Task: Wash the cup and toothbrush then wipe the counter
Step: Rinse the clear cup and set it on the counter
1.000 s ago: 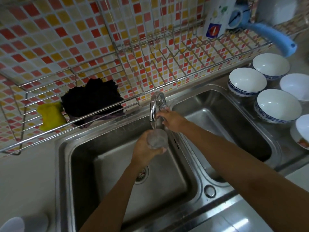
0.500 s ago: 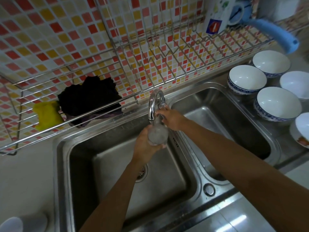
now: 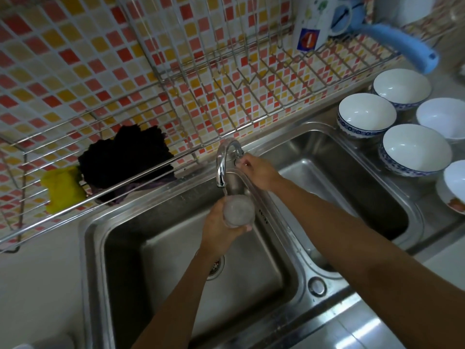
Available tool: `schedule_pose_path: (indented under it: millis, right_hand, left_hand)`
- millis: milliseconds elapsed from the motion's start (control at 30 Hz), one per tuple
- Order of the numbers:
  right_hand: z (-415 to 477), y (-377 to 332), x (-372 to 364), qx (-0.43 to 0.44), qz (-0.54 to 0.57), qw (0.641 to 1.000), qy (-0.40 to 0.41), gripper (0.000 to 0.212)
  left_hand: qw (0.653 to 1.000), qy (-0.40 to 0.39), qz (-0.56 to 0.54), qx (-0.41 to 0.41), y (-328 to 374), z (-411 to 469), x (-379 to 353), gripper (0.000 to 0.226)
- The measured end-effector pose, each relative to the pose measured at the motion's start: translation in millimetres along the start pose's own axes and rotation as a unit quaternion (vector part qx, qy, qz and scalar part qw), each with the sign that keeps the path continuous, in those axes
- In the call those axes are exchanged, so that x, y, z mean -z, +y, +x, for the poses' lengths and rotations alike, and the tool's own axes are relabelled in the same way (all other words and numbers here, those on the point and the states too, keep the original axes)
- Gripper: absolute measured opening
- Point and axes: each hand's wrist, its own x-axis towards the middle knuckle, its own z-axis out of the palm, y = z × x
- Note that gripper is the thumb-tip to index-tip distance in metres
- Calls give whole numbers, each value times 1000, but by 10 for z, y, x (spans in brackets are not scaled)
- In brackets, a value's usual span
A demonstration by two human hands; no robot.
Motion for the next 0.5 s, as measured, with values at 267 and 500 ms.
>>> schedule_pose_path:
  millis: [267,500]
  right_hand:
    - [2,65,-23,-2,30,999,16,12]
    - [-18,43,-13,1,44,999,14,11]
  left_hand:
    - [1000,12,-5,26,-30,22,63,79]
    - [999,16,3,39,-12,-23,22,77]
